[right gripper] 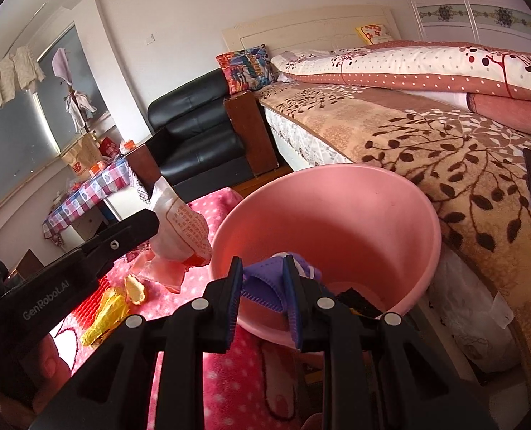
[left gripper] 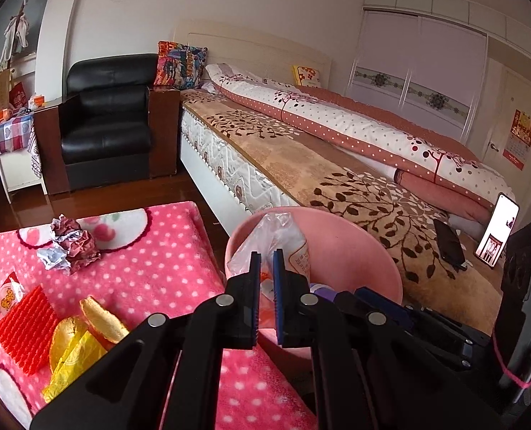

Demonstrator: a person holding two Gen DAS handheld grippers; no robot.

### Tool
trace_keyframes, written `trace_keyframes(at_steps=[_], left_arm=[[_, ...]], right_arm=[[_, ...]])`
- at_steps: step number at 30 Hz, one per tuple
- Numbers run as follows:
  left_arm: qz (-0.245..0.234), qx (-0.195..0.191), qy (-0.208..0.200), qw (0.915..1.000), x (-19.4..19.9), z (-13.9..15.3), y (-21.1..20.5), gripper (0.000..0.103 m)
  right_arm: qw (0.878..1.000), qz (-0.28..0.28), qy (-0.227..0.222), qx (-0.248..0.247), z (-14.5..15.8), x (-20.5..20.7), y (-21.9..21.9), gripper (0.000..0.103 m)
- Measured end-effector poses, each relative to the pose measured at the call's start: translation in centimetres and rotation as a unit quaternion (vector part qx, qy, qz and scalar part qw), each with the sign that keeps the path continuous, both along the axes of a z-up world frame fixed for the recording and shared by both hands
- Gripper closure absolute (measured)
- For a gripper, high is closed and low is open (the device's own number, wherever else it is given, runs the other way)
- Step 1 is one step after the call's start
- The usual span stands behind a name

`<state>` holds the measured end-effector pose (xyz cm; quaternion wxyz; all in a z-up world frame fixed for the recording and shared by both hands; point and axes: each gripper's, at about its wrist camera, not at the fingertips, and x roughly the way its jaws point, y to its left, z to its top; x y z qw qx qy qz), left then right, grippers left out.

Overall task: Collect trash
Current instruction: 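Carry the plastic bag and purple packet with both tools over the bucket, then open both tools to drop the bag and packet into the pink bucket, then move both open tools back over the table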

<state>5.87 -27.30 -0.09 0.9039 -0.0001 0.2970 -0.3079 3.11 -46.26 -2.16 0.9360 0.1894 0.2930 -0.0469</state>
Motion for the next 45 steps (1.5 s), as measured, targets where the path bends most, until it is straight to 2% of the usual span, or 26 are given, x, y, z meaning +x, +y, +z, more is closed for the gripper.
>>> trace_keyframes(at_steps=[7,12,14,18,23,26,33,45], left_arm=[[-0.01,0.003,0.009,0.9999,0.6,-1.0,-1.9,0.097],[-0.013,0.001,0.016,0.9998,1.0,-1.0,-2.2,0.079],[-0.013,0.001,0.018,0.9997,1.0,-1.0,-2.2,0.065],[-0.013,-0.005,0.029,0.9995,1.3,-0.8,-2.1,0.064],[-0.014,-0.002,0.032,0.9994,1.0,-0.7,-1.8,0.064],[-0.017,0.006,0.027,0.9995,0.5,-0.6,-1.6,0.064],[0.007,0.028,-0.005,0.9996,-0.9,-0.1,0.2,0.064],[0.053,0.041,0.001,0.9978,-2.1,0.1,4.9,0.064]], right_arm=[[1.0,-0.019,-0.004,-0.006,-0.3,-0.1,-1.1,0.082],[1.0,-0.023,-0.001,-0.002,-0.6,0.1,-1.7,0.082],[1.0,-0.024,0.0,0.0,-0.6,0.1,-1.8,0.082],[1.0,-0.024,0.005,0.0,-0.7,0.3,-2.0,0.081],[1.0,-0.024,0.008,0.001,-0.6,0.4,-1.9,0.061],[1.0,-0.017,0.005,0.005,-0.4,0.2,-1.6,0.055],[1.0,0.007,0.005,-0.007,0.1,-0.1,0.5,0.054],[0.998,0.052,0.014,-0.012,0.3,-1.0,6.0,0.052]])
